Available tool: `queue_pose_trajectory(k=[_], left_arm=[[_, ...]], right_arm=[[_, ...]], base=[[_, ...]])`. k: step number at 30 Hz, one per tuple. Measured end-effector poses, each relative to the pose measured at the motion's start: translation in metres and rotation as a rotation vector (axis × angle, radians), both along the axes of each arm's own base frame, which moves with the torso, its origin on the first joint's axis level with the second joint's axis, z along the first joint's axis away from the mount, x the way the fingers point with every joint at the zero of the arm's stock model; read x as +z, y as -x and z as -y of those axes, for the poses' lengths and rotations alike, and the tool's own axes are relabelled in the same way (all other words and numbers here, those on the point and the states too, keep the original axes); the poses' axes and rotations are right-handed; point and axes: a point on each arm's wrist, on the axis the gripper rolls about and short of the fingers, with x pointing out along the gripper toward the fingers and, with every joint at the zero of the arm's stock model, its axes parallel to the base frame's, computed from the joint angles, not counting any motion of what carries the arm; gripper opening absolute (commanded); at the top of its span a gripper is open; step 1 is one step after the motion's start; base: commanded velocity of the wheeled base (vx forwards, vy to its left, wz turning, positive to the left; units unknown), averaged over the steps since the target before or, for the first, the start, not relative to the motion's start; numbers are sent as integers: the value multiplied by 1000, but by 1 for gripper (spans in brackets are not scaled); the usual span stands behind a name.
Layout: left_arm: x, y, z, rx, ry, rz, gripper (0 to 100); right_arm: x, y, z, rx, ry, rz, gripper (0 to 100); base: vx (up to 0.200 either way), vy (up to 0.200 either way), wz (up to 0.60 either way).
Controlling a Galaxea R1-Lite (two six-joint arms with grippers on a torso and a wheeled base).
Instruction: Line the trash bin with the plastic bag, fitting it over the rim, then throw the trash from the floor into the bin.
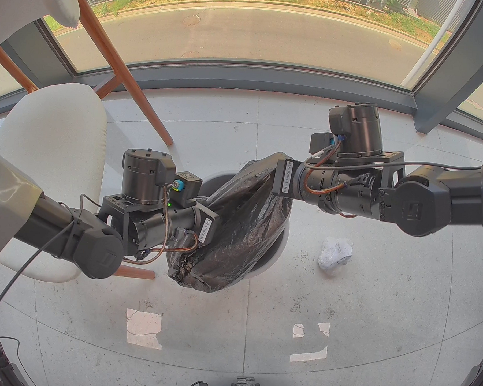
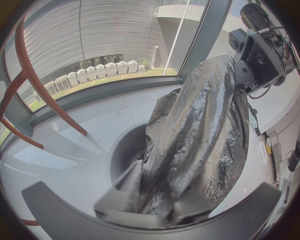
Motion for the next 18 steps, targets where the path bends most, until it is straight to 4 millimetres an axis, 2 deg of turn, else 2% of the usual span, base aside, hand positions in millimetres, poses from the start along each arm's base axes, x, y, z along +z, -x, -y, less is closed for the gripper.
queue_pose_trajectory(k=[9,18], left_arm=[[17,-13,-4,58,78,38,0],[29,-23,-19,144,113,71,0]], right_arm=[[-10,-2,7,58,75,13,0],[-17,-18,18,118,89,59,0]], base=[[0,0,0],[0,0,0]])
